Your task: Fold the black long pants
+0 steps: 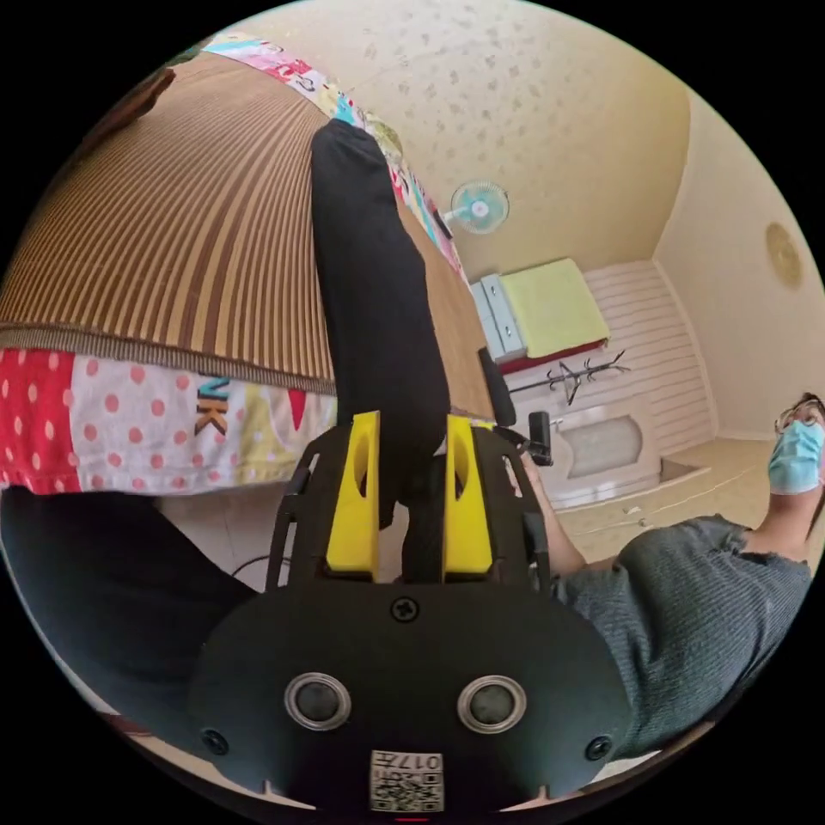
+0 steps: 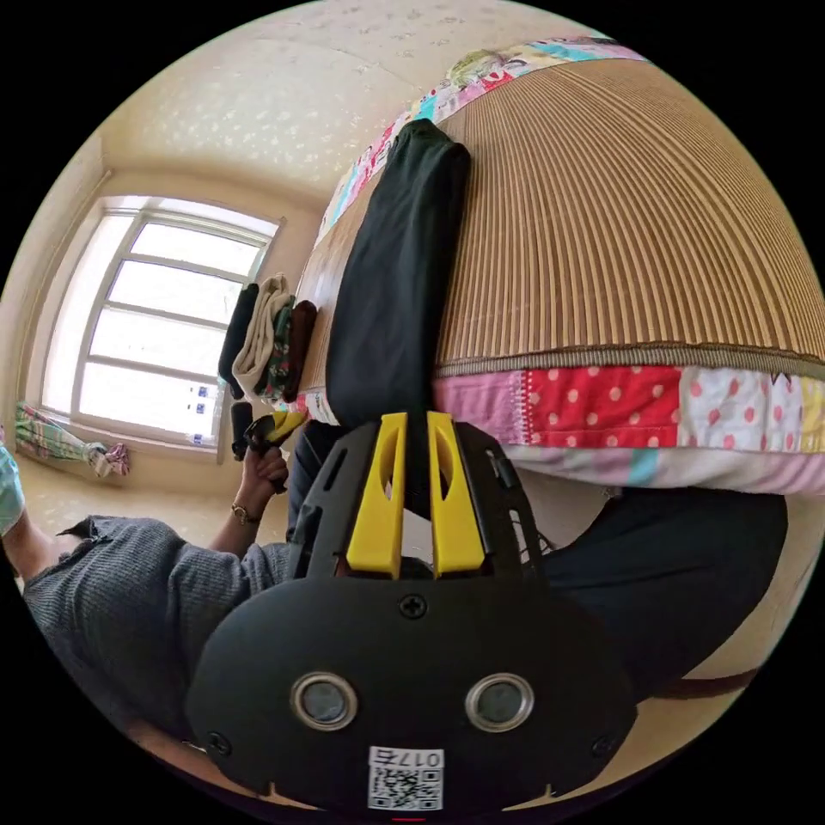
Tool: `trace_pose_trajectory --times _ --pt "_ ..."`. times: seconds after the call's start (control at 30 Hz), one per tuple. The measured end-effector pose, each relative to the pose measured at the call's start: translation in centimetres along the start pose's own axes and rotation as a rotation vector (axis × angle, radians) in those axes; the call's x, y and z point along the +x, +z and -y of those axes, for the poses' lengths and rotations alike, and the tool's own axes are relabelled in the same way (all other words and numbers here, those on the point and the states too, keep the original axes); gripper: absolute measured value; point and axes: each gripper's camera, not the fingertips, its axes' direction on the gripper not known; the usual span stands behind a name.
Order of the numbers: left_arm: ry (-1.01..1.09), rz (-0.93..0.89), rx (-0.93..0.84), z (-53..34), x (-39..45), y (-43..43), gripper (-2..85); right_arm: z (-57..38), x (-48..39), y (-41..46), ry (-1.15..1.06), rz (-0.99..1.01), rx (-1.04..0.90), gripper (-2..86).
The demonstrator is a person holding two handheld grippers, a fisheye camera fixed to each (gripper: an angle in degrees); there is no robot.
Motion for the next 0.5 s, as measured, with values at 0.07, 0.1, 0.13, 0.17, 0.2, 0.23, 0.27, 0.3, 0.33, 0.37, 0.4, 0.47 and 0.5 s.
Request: trace_pose_trajectory --times 0.07,0.1,0.13,0.17,0.2,0.23,0.27,0.3,0.33,0.37,0.4,0.47,0.5 --pt "-0.027 0.050 -0.022 4.2 -1.8 0.2 15.5 2.0 1.2 -1.2 -0.004 0.046 0.033 12.3" --pt "-0.035 0.070 -0.040 5.3 -2.3 0.5 16.2 3.6 2.1 -1.4 0.008 0.073 0.025 14.9" --pt "-0.052 0.108 -0.066 7.3 -2.9 1.1 17.6 4.4 2.5 -1.4 0.007 0.090 0.021 15.7" --pt "-0.057 0.118 -0.067 9.1 -3.2 1.5 17.4 6.0 3.0 -1.2 -0.024 0.142 0.015 17.3" --pt "-0.059 0.124 -0.062 9.9 -3.3 1.7 17.3 7.6 3.4 -0.9 -0.047 0.189 0.000 18.0" --pt "-0.062 0.138 -0.069 11.5 -3.3 2.3 17.1 8.3 3.6 -0.7 -0.047 0.202 -0.012 18.4" --pt "-0.066 0.164 -0.100 13.0 -3.3 3.1 16.6 9.7 4.0 -0.1 -0.037 0.200 -0.039 18.3" --pt "-0.071 0.179 -0.120 13.6 -3.2 3.5 16.2 10.9 4.1 0.4 -0.040 0.190 -0.053 18.1" --pt "-0.084 0.199 -0.155 14.7 -3.2 4.4 15.2 11.4 4.1 0.6 -0.043 0.187 -0.056 17.9" --pt "-0.100 0.206 -0.180 15.4 -3.2 5.1 13.9 12.3 4.1 1.0 -0.040 0.191 -0.062 17.3" --pt "-0.111 0.207 -0.189 15.7 -3.2 5.3 13.2 13.1 4.1 1.4 -0.034 0.202 -0.074 16.6" --pt "-0.139 0.240 -0.219 16.0 -3.5 5.7 9.4 13.9 4.2 2.4 -0.016 0.202 -0.114 14.3" --pt "-0.140 0.245 -0.225 15.9 -3.6 5.6 8.2 14.0 4.2 2.9 -0.031 0.205 -0.138 12.7"
